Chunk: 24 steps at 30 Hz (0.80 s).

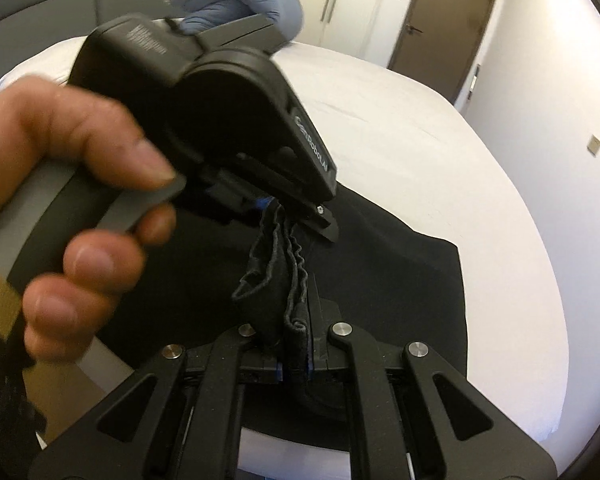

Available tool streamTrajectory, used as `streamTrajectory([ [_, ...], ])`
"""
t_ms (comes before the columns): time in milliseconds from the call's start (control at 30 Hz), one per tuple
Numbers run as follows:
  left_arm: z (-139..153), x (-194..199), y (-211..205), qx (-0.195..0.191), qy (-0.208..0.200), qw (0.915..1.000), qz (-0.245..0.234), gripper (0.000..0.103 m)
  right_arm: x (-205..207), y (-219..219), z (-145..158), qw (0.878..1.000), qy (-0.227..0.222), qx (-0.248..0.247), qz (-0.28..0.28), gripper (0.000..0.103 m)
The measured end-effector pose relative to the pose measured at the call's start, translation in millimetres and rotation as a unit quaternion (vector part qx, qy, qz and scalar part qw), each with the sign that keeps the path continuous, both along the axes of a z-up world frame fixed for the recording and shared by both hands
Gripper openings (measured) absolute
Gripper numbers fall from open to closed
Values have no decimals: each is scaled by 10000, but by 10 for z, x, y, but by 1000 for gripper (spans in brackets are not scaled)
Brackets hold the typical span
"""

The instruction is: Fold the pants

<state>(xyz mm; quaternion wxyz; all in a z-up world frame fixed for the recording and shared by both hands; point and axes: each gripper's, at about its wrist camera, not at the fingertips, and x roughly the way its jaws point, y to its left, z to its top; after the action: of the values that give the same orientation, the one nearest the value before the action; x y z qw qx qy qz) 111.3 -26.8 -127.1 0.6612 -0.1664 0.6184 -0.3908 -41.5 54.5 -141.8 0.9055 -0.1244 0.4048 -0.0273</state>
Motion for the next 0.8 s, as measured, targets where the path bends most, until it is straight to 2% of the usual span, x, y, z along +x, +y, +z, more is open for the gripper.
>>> streamTrajectory([
  [200,161,105,127,592,-440,9963,-450,9,91,211,-57,9993,131,1,349,6],
  [367,135,154,263,1017,-661,9908,-599,9,182,323,-135,9981,319,162,500,7],
  [633,45,171,525,1176,-710,9891,-530,11,243,383,-187,9956,540,263,721,7],
  [800,-56,201,364,1176,-715,9894,-455,12,412,293,-268,9942,684,277,779,8],
])
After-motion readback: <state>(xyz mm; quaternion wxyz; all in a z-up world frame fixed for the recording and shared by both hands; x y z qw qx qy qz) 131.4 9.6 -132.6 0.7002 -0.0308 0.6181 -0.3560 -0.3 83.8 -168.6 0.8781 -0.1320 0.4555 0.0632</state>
